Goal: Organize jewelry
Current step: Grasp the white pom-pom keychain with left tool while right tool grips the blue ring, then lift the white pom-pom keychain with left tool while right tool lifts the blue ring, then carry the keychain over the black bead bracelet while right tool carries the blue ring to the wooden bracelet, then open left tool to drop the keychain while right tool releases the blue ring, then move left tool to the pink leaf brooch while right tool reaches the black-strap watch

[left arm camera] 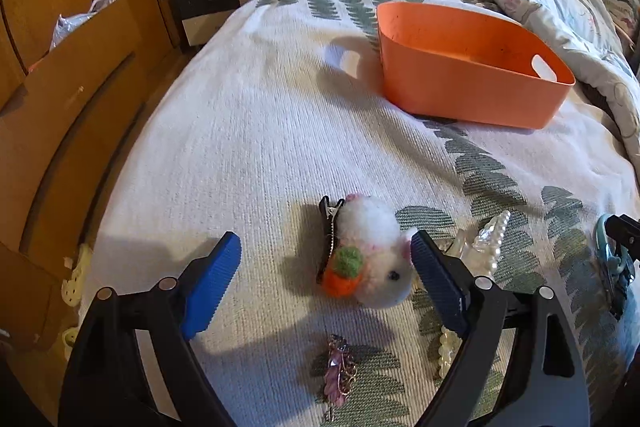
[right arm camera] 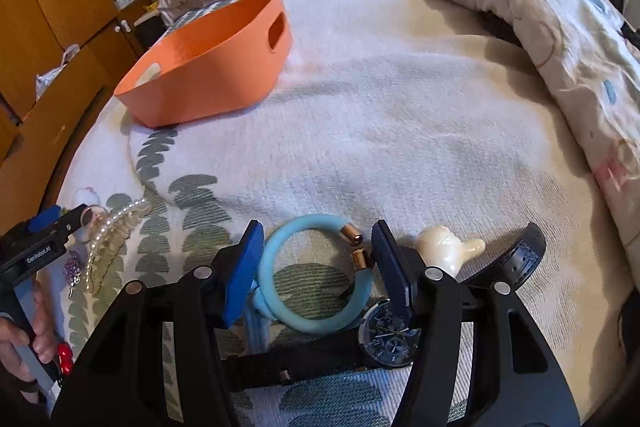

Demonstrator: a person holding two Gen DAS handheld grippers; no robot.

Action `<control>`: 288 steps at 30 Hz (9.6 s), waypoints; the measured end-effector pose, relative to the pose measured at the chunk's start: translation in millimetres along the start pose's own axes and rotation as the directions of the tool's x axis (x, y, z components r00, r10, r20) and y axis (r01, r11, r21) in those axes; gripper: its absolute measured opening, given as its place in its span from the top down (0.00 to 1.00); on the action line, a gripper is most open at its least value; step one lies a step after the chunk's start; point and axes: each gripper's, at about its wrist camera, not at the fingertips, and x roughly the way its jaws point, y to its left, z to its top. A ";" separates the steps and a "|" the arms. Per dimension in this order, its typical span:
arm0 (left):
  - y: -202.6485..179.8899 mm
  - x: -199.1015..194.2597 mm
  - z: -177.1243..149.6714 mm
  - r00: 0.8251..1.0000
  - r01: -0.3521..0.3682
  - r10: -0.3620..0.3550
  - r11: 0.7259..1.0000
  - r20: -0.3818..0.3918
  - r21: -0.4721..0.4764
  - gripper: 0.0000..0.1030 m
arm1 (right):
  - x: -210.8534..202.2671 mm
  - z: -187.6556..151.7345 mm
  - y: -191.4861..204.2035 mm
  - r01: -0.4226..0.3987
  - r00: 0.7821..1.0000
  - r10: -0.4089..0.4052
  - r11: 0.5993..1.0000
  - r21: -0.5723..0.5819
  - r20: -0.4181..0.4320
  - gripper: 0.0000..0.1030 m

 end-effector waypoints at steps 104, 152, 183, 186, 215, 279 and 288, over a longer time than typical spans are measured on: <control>-0.1 -94.7 11.2 0.990 0.120 -0.117 0.992 0.083 -0.037 0.61 | -97.9 8.7 19.6 -0.063 0.998 0.063 0.998 -0.032 0.017 0.92; -3.9 -163.8 -102.3 0.995 0.083 -0.084 0.996 0.047 0.018 0.60 | -87.2 -83.3 26.6 -0.013 0.989 0.010 1.000 -0.017 -0.145 0.51; 2.8 -180.2 -142.1 0.994 0.107 -0.106 0.994 0.037 -0.010 0.60 | -185.1 -134.8 -6.7 -0.106 0.994 0.109 0.988 0.112 -0.025 0.91; 1.5 -179.9 -153.6 0.995 0.096 -0.096 0.995 0.030 -0.009 0.61 | -184.8 -151.4 -18.5 -0.102 0.993 0.110 0.984 0.145 -0.047 0.91; 16.2 -171.5 -135.1 0.991 0.125 -0.121 0.989 0.059 -0.080 0.34 | -194.0 -135.0 -57.6 -0.083 0.992 0.060 0.975 0.207 0.114 0.44; 0.7 -24.6 -40.3 0.988 0.033 -0.039 0.999 -0.150 -0.040 0.30 | -27.4 -24.9 -62.4 0.020 0.998 -0.010 0.985 0.174 -0.063 0.82; 1.1 -21.7 -40.5 0.986 0.035 -0.042 0.998 -0.161 -0.046 0.30 | -28.1 -24.9 -62.5 0.023 0.998 -0.012 0.985 0.171 -0.062 0.87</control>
